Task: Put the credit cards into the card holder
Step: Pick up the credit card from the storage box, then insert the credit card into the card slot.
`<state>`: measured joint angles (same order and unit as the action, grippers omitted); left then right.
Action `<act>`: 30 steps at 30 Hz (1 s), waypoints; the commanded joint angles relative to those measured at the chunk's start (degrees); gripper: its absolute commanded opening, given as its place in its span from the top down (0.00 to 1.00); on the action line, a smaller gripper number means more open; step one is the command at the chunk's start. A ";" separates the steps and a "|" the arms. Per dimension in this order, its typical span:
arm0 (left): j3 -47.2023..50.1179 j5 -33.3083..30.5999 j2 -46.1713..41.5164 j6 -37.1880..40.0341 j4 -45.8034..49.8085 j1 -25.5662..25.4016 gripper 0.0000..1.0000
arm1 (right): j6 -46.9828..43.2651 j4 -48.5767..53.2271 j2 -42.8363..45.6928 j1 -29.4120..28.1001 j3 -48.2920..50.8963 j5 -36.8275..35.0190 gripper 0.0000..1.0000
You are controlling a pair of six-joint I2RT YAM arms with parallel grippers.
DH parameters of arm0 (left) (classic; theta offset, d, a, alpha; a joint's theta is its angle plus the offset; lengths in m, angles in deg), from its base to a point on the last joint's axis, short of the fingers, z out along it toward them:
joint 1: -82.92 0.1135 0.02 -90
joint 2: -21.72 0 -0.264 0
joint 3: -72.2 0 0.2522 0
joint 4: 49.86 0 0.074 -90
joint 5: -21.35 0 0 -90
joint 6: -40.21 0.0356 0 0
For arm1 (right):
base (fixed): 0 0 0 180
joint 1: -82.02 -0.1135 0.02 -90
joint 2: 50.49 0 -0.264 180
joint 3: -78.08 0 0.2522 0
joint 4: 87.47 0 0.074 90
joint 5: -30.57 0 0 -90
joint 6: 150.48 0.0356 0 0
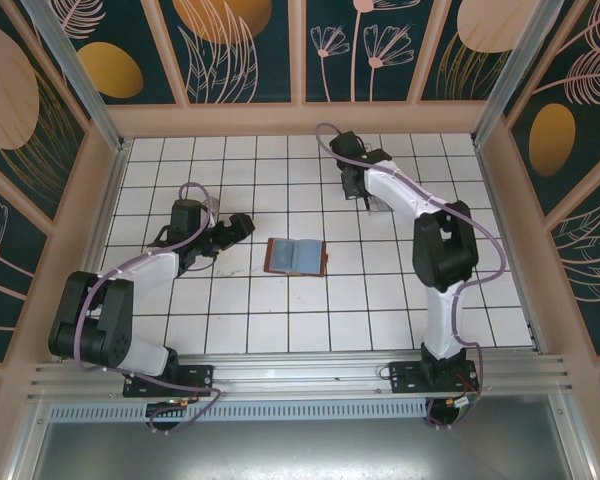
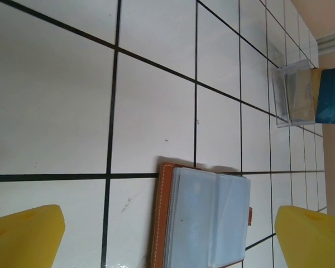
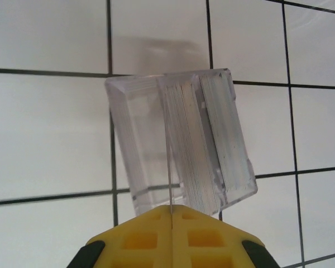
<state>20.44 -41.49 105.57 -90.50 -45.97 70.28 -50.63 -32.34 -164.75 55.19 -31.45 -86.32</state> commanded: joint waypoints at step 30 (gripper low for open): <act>-6.96 2.09 8.98 9.14 10.74 -7.73 0.28 | 29.06 -54.96 13.44 -0.32 49.16 72.54 1.00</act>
<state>15.02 -40.51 113.70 -81.51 -36.24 62.85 -23.33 -82.46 -149.14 55.54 16.81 -17.80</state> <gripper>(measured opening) 0.732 0.052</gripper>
